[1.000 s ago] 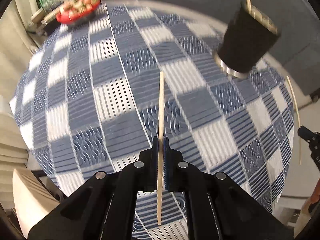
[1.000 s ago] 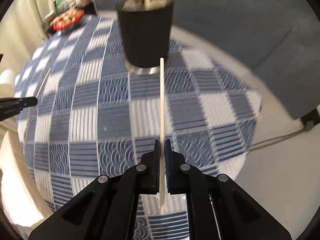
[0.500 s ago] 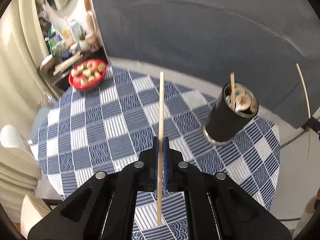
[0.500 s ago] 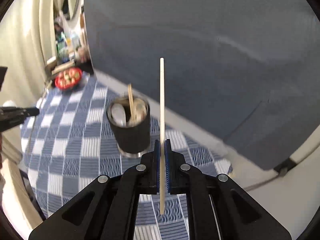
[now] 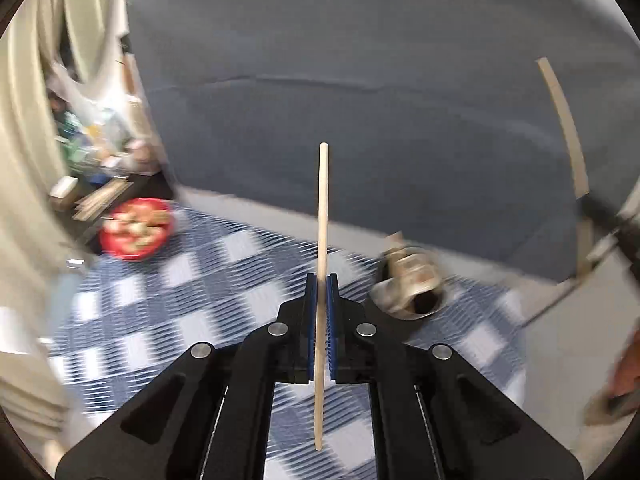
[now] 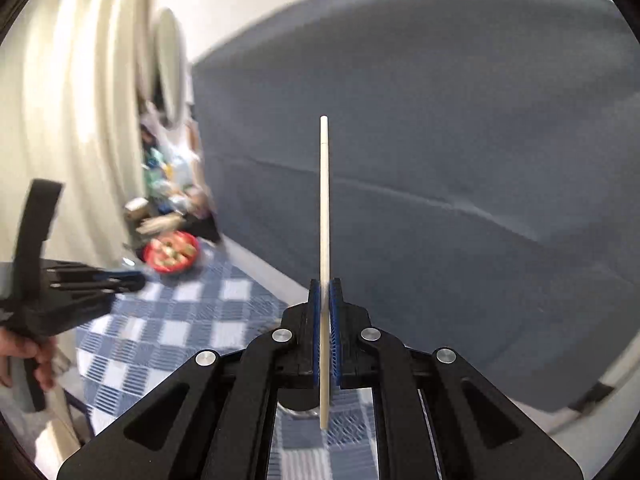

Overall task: Organize utensils
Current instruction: 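Lift both held chopsticks upright and carry them over the black cup, then lower the chopsticks into the black cup and open both tools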

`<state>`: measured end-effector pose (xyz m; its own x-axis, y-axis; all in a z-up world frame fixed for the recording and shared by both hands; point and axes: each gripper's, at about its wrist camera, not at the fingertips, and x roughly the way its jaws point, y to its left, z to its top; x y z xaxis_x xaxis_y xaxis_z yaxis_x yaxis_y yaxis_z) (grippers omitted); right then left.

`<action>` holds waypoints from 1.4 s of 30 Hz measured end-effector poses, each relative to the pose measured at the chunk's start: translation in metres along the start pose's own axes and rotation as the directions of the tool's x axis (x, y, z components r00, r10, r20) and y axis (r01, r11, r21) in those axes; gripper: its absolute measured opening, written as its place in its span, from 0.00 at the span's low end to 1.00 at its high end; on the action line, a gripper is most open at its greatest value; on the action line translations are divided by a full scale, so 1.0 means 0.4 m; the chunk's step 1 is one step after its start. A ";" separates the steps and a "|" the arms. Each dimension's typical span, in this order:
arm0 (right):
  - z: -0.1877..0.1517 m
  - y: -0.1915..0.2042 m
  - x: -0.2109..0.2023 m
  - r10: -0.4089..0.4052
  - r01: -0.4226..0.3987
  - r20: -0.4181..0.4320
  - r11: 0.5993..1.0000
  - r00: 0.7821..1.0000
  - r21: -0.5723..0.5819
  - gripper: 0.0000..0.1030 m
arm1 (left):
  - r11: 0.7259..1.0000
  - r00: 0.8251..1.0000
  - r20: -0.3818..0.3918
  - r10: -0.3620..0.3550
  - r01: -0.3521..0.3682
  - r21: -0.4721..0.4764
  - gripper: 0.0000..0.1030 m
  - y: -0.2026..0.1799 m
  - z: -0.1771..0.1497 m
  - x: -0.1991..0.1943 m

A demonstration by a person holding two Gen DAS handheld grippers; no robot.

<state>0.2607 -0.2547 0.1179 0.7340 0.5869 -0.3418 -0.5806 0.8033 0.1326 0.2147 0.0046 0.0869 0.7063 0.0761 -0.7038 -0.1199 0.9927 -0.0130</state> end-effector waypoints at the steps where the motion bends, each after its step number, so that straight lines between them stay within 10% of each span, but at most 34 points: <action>1: 0.004 0.002 0.000 0.010 -0.010 0.015 1.000 1.000 -0.006 0.04 | 1.000 1.000 0.011 -0.029 0.029 -0.006 0.05 -0.002 0.009 -0.004; 20: 0.047 0.000 0.085 0.331 -0.331 0.158 0.943 0.930 -0.028 0.05 | 0.959 0.954 0.103 -0.282 0.279 0.049 0.05 -0.053 0.133 0.127; 34: -0.073 -0.055 0.361 0.338 -0.337 0.025 0.927 0.941 0.166 0.05 | 0.911 0.912 0.051 -0.406 0.409 -0.052 0.05 0.012 0.083 0.374; 42: -0.112 -0.042 0.443 0.334 -0.319 -0.042 0.925 0.942 0.205 0.05 | 0.914 0.918 0.113 -0.379 0.391 -0.111 0.05 0.032 0.050 0.424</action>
<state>0.3846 -0.1688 0.0137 0.4826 0.8167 -0.3165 -0.6991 0.5768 0.4226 0.3469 0.0320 -0.0183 0.7729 -0.2962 -0.5611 0.0892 0.9263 -0.3661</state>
